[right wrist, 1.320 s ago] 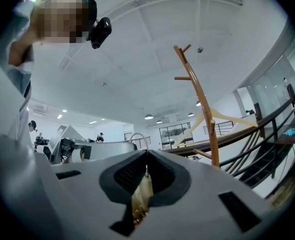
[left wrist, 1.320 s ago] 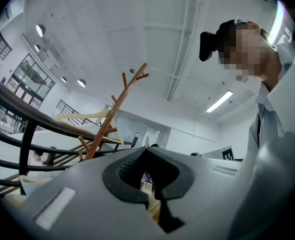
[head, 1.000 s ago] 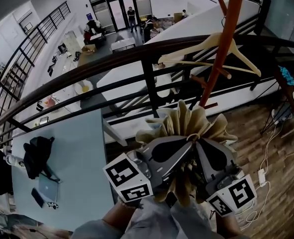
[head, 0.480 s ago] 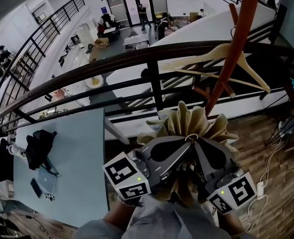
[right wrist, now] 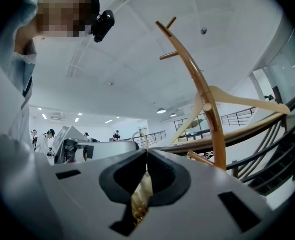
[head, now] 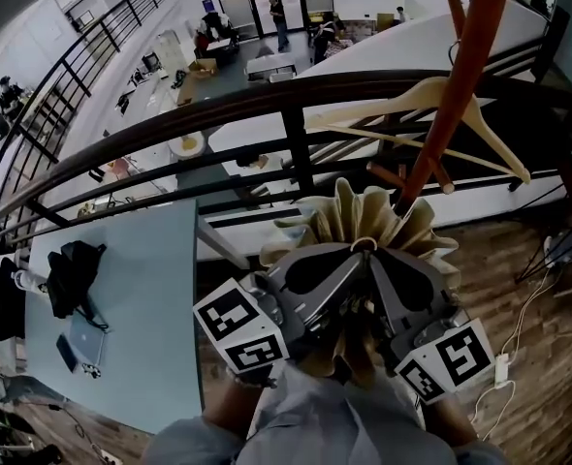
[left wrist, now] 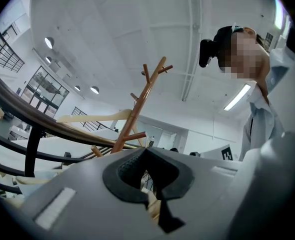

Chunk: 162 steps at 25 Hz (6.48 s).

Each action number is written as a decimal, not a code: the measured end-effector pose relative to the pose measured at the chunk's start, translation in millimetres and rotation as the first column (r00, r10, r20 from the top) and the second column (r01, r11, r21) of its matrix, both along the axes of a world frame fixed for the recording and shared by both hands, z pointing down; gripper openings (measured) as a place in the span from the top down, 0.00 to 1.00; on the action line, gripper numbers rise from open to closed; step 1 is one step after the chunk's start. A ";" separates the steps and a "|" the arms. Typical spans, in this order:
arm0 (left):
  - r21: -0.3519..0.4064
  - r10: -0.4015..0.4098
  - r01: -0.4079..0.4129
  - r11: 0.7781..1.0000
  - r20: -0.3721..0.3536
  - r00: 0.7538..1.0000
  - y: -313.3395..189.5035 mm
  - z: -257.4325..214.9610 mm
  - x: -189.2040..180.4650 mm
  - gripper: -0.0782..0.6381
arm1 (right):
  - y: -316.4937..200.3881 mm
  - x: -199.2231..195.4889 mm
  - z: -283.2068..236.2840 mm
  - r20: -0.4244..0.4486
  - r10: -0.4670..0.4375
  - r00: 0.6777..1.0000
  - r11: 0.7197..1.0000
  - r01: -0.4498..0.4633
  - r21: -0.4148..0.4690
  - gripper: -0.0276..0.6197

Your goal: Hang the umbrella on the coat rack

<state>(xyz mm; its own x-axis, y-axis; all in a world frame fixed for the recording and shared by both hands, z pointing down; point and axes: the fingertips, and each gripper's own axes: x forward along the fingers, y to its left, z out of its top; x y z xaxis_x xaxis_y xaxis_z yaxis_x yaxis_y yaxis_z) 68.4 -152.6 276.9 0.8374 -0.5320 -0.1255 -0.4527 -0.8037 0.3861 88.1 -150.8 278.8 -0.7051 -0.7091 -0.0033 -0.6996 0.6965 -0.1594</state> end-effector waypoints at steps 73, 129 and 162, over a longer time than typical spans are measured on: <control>-0.108 0.280 -0.266 0.958 0.139 0.950 -164.1 67.5 29.6 0.89 | -139.4 33.7 67.4 -0.040 0.513 0.857 0.819 -0.503 -0.278 0.95; -0.117 0.348 -0.332 0.936 0.173 0.921 -149.4 118.2 71.7 0.88 | -136.1 59.3 119.1 -0.163 0.533 0.830 0.792 -0.558 -0.247 0.95; -0.087 0.123 -0.109 0.990 0.178 0.976 -132.6 85.3 16.6 0.88 | -110.5 72.7 83.4 -0.110 0.439 0.892 0.879 -0.452 -0.151 0.87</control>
